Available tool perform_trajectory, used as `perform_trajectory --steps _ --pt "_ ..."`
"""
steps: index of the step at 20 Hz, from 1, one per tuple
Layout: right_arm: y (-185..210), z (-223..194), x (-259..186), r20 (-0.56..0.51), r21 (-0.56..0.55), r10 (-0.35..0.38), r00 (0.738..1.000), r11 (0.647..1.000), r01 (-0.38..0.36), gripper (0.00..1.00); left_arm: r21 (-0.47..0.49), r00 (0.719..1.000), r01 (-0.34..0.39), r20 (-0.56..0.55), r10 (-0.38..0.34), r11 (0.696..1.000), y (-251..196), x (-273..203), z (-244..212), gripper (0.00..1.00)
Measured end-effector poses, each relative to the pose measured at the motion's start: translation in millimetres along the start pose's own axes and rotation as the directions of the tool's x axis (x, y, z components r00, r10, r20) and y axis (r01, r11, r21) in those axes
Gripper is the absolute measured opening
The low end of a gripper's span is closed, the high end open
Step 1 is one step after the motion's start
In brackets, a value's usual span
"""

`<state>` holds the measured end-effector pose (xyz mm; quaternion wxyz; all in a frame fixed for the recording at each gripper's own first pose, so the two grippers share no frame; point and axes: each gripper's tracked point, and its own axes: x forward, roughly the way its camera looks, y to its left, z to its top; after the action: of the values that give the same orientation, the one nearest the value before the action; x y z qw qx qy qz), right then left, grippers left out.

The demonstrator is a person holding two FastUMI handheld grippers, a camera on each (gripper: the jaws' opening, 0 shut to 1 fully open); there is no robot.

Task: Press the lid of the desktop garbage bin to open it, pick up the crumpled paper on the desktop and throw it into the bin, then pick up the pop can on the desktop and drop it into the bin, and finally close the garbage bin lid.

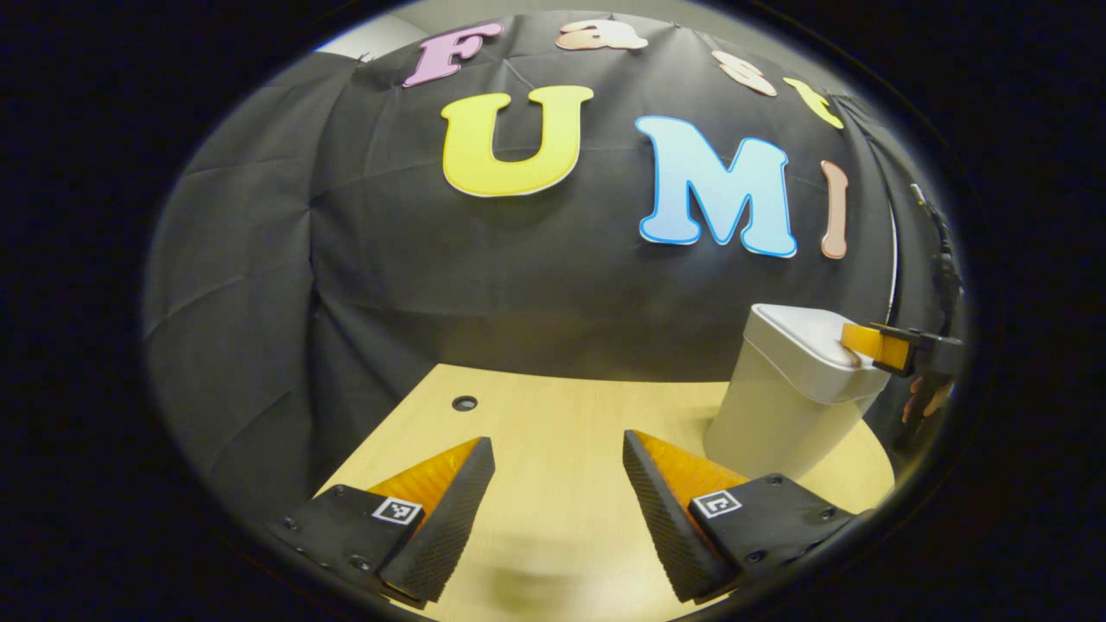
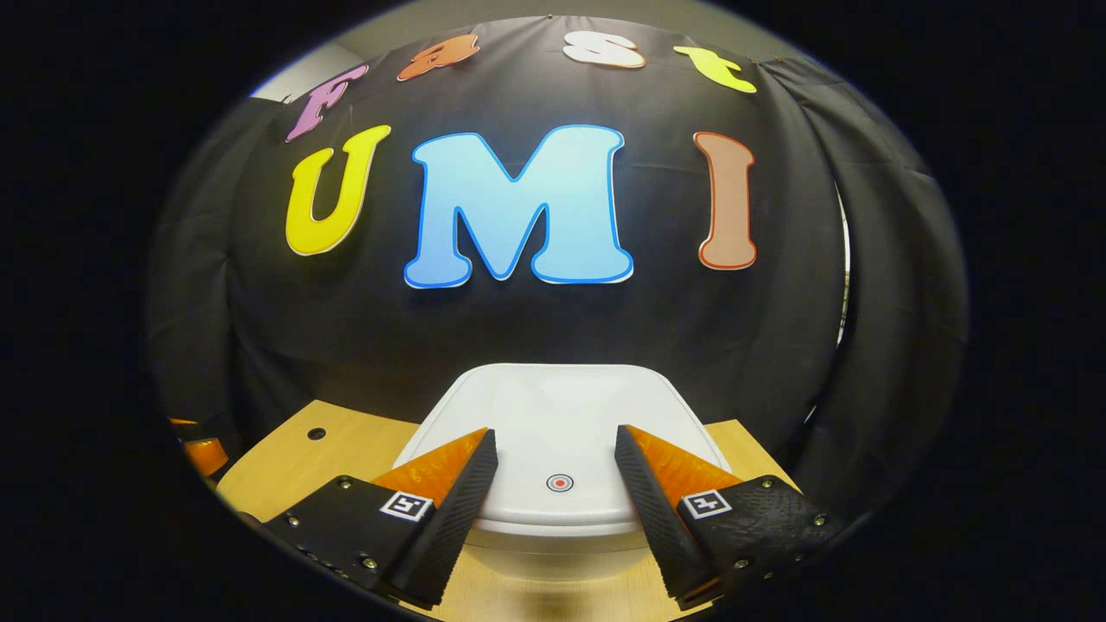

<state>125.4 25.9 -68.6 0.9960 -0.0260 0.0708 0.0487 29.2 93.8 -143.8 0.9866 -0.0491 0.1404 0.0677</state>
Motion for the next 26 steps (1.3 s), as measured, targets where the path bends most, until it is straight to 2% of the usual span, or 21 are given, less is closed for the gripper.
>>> perform_trajectory --steps 2,3,6,7,12,18,19,22,23,24,26 --pt "-0.5 -0.4 -0.7 0.011 0.004 -0.001 1.000 1.000 0.001 0.90 -0.002 1.000 0.001 0.002 -0.001 1.000 -0.2 -0.5 0.6 0.94" --pt "-0.8 -1.2 0.3 0.017 0.007 0.000 1.000 1.000 0.000 0.90 -0.003 1.000 0.002 0.001 -0.002 1.000 -0.7 -0.3 0.6 0.98" --pt "-0.7 -3.4 0.2 0.035 0.003 0.003 0.999 1.000 -0.003 0.90 -0.011 1.000 0.001 -0.004 -0.001 1.000 0.5 -1.0 -2.3 0.95" --pt "-1.0 -4.3 0.6 0.040 0.007 0.005 0.999 1.000 -0.005 0.90 -0.011 1.000 0.001 -0.004 -0.001 1.000 0.6 -1.5 -1.8 0.98" --pt "-1.2 -5.4 -0.2 0.076 0.014 0.002 0.997 1.000 -0.003 0.90 -0.009 1.000 -0.002 0.000 0.002 1.000 1.7 -5.1 -1.5 0.98" --pt "-1.6 -3.3 0.1 0.076 0.026 -0.002 0.997 1.000 0.000 0.90 -0.002 1.000 -0.002 0.009 0.002 1.000 0.1 -5.2 1.5 0.98" --pt "-1.3 -2.4 0.1 0.078 0.023 -0.003 0.997 1.000 0.001 0.90 -0.001 1.000 0.000 0.009 0.000 1.000 -1.2 -5.7 2.0 0.95" --pt "-1.5 -0.9 -0.6 0.090 0.014 -0.008 0.996 1.000 0.007 0.90 0.005 1.000 0.005 0.017 -0.005 1.000 -4.1 -6.2 5.6 0.98" --pt "-0.9 -0.5 -0.3 0.094 0.007 -0.007 0.996 1.000 0.006 0.89 0.006 1.000 0.005 0.017 -0.005 1.000 -3.8 -6.5 5.1 0.94" --pt "-0.8 0.2 -0.9 0.095 0.007 -0.005 0.995 1.000 0.005 0.89 0.007 1.000 0.004 0.016 -0.005 1.000 -3.9 -6.0 5.6 0.98" --pt "-2.1 0.2 0.2 0.095 0.014 -0.001 0.996 1.000 0.000 0.89 0.008 1.000 0.002 0.017 -0.002 1.000 -2.0 -5.2 6.1 0.98"
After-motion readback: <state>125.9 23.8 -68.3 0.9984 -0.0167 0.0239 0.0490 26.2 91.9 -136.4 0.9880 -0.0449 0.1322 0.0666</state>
